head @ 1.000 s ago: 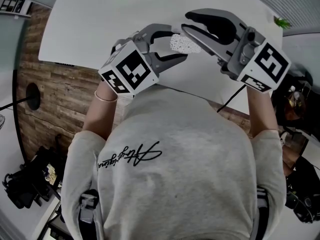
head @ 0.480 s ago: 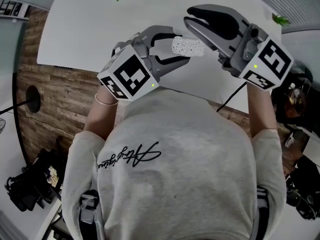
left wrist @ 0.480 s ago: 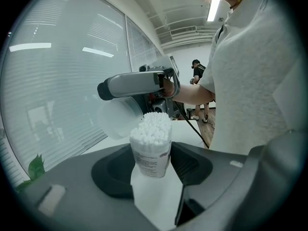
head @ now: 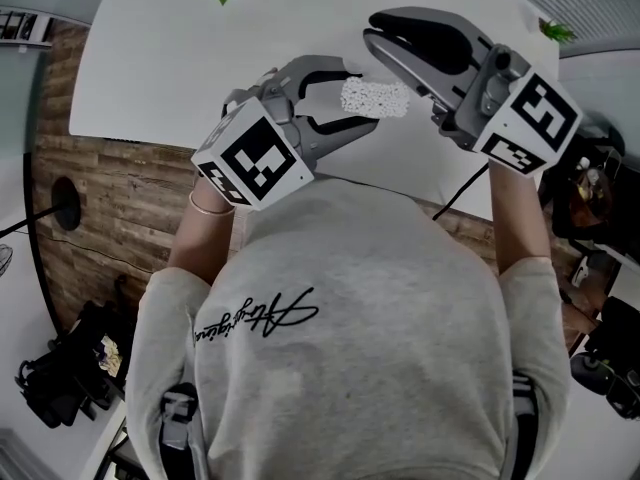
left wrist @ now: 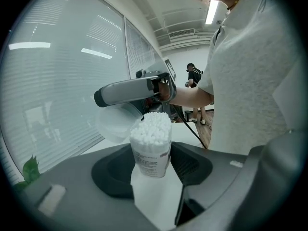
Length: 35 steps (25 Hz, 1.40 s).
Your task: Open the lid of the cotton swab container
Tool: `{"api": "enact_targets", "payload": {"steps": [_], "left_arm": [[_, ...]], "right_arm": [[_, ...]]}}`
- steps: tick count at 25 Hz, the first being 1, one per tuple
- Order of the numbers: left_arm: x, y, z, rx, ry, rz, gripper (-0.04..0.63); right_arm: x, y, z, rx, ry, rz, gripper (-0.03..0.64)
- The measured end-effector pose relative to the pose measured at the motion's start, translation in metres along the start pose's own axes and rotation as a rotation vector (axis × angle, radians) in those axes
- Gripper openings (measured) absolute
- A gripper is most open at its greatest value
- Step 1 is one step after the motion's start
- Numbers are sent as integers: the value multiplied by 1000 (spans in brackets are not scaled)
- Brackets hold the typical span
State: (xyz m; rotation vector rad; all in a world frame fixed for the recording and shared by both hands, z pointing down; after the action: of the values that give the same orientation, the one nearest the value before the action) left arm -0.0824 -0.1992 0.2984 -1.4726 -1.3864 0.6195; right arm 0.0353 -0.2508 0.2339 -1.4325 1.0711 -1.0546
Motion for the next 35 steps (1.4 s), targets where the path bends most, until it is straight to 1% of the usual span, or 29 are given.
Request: {"api": "enact_targets", "payload": {"steps": [7,17,19,22,25,31,35], "left_arm": [[3,0,-1,30,-4,5,225],[4,-3,-3,37,-8,13,225],[5,-4,-5,28,-5,20,225],[8,-7,-9,6,-11,43,225],[8,-9,-10,-8,-14,63,225],[5,-10,-11,-21,18,99,224],[3,-10,-13,-25,46,109,224]], "right_arm": [[5,-6,0,-29,-14,-27,44],[11,-15,1,-10,-18,-90,43],[10,-16,2,-11,-27,-83,49],[8,-19,4,-21,-49,-44,73],[8,-20,7,-2,-61,-43,101],[4,-16,15,47,-77,-35,115],[0,-15,21,66,-90,-19,120]]}}
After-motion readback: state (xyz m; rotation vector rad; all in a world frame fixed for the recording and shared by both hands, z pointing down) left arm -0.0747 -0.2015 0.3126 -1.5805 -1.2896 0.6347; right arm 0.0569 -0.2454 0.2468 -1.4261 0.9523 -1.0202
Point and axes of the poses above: the fingertips, and each gripper's own axes: z backward along the fingers, x to its right, y out of its top, the point moved 8 cm from there along z, backward along the fingers, and after that the axes turned 5 degrees about y, right-handed, at the moved point
